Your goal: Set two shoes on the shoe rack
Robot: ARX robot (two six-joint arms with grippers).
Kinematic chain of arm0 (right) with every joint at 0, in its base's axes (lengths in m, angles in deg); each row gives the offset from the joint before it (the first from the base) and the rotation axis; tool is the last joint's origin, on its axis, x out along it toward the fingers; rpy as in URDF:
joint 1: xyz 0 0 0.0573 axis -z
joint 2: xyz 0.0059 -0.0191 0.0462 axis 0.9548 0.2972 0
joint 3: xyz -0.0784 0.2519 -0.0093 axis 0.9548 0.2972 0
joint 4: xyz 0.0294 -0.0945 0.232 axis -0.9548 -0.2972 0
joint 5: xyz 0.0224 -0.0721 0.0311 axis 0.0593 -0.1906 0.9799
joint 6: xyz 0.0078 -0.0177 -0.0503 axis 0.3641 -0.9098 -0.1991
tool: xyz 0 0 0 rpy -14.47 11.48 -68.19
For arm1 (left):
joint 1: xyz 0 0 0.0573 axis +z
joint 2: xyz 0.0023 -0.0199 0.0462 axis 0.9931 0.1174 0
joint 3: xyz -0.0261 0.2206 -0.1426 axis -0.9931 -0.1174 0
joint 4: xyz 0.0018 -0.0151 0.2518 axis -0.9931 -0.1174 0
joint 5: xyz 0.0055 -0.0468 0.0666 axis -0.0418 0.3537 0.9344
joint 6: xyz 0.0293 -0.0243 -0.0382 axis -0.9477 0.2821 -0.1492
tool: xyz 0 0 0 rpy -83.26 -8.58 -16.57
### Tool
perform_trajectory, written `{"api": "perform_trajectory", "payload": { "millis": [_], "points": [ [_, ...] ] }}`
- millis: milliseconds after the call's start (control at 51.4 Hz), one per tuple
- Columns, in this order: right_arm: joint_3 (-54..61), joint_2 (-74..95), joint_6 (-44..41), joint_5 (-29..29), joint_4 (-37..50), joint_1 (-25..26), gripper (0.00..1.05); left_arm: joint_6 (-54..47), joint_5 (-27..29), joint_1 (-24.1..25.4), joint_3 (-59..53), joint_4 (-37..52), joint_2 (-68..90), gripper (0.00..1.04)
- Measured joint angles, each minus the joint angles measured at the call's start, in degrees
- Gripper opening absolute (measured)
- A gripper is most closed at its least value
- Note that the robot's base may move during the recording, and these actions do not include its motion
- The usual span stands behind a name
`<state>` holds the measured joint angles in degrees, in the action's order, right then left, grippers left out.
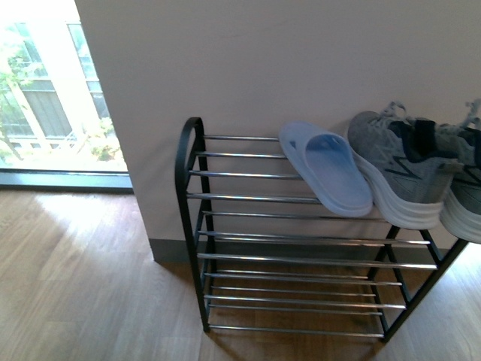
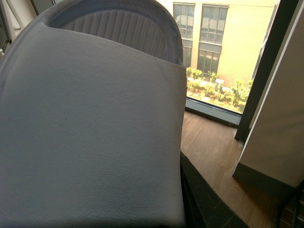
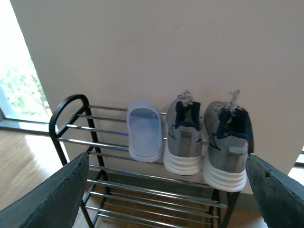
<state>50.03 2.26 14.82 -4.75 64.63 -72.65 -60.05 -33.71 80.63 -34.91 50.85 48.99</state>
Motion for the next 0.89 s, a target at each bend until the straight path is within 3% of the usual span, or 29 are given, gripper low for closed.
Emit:
{"api": "perform_trajectory", "payload": {
  "millis": [39, 136, 253, 428, 895],
  "points": [
    [0.0, 0.0, 0.0, -0.2, 0.0, 0.0, 0.96, 0.5, -0.5, 0.1, 0.3, -0.2, 0.2, 0.02],
    [0.0, 0.0, 0.1, 0.0, 0.0, 0.0, 0.96, 7.3, -8.4, 1.4, 2.1, -1.5, 4.2, 0.02],
    [0.0, 0.0, 0.1, 0.3, 0.0, 0.0, 0.96, 14.2, -19.5, 2.3, 6.6, 6.9, 17.8, 0.02],
    [0.0, 0.0, 0.1, 0.3, 0.0, 0.0, 0.96, 16.0, -34.2, 2.8, 17.5, 14.6, 40.7, 0.02],
    [0.0, 0.0, 0.1, 0.3, 0.0, 0.0, 0.96, 18.1, -45.8, -3.2, 39.5, 23.0, 76.7, 0.02]
  ]
}}
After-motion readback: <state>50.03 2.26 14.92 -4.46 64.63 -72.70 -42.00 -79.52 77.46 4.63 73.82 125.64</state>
